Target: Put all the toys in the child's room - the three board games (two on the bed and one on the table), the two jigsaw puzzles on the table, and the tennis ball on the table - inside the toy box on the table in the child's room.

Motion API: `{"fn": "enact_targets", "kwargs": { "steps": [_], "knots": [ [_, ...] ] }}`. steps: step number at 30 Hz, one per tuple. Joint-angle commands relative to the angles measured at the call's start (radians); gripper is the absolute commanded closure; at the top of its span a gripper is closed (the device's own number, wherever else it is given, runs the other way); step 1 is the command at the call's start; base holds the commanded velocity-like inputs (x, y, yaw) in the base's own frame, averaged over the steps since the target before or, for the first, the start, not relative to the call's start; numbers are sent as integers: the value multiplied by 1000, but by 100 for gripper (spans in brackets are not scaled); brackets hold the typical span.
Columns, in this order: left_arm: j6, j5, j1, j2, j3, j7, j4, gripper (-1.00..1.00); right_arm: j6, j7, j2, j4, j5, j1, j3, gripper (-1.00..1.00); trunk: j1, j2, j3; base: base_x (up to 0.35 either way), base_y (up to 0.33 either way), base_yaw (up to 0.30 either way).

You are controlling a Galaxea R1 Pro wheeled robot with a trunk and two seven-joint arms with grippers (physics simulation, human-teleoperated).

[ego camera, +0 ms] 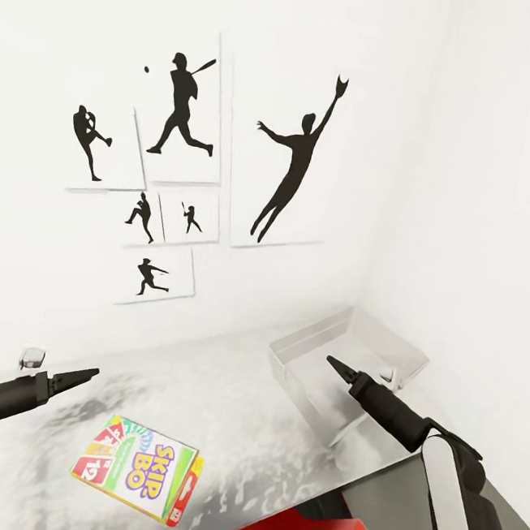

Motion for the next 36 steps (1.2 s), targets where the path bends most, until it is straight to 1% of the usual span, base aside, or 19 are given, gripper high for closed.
{"fn": "enact_targets", "kwargs": {
  "steps": [1, 28, 36],
  "knots": [
    [10, 1, -1, 0, 0, -3, 0, -100, 6, 4, 0, 1, 0, -1, -2, -100, 1, -2, -2, 0, 0, 0],
    [11, 1, -1, 0, 0, -3, 0, -100, 6, 4, 0, 3, 1, -1, -3, -100, 1, -2, -2, 0, 0, 0],
    [10, 1, -1, -6, -1, -2, 0, -100, 5, 1, -1, 3, 2, -1, -6, -100, 1, -2, -2, 0, 0, 0]
  ]
}}
